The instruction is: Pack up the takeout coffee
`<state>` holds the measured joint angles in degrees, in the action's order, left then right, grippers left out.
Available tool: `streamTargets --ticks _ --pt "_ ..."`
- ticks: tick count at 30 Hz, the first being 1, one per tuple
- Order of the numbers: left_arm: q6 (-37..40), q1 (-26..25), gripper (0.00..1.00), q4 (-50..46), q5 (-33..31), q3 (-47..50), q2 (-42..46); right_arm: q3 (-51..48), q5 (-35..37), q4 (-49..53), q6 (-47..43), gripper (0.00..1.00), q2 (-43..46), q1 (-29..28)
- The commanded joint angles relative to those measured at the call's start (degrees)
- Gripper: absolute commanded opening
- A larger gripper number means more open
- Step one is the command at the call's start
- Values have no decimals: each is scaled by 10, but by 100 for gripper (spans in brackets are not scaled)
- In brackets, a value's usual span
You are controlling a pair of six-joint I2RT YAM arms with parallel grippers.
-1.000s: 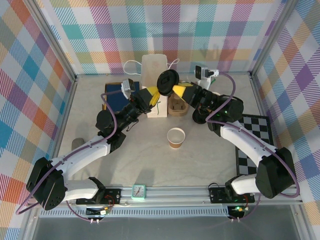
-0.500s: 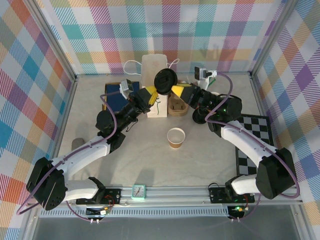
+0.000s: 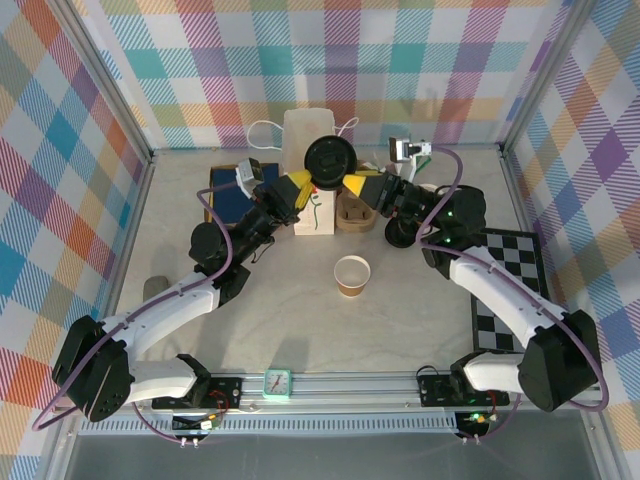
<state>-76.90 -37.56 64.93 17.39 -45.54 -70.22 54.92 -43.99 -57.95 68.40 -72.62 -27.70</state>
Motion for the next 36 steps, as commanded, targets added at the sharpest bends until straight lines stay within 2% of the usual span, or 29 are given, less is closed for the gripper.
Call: streamTargets --ticks 1,3,7,12,14,22,29,36 --pt "6 -10 13 42 44 1 15 -6 -8 82 -37 25 7 -4" --pt "8 -10 12 38 42 3 15 -4 -7 95 -45 28 14 -4" --pt "12 -10 12 30 41 7 17 -5 -3 136 -69 39 36 -2" --pt "26 -8 12 -3 36 12 28 -6 15 241 -128 63 86 0" --pt "36 -7 12 -27 33 15 35 -5 21 286 -152 67 108 3" --pt "81 0 11 -177 10 20 69 5 73 499 -262 72 211 24" --pt "140 2 11 -351 -5 18 101 62 194 741 -368 74 244 35" --pt "140 1 11 -390 10 56 94 64 239 800 -383 73 233 47"
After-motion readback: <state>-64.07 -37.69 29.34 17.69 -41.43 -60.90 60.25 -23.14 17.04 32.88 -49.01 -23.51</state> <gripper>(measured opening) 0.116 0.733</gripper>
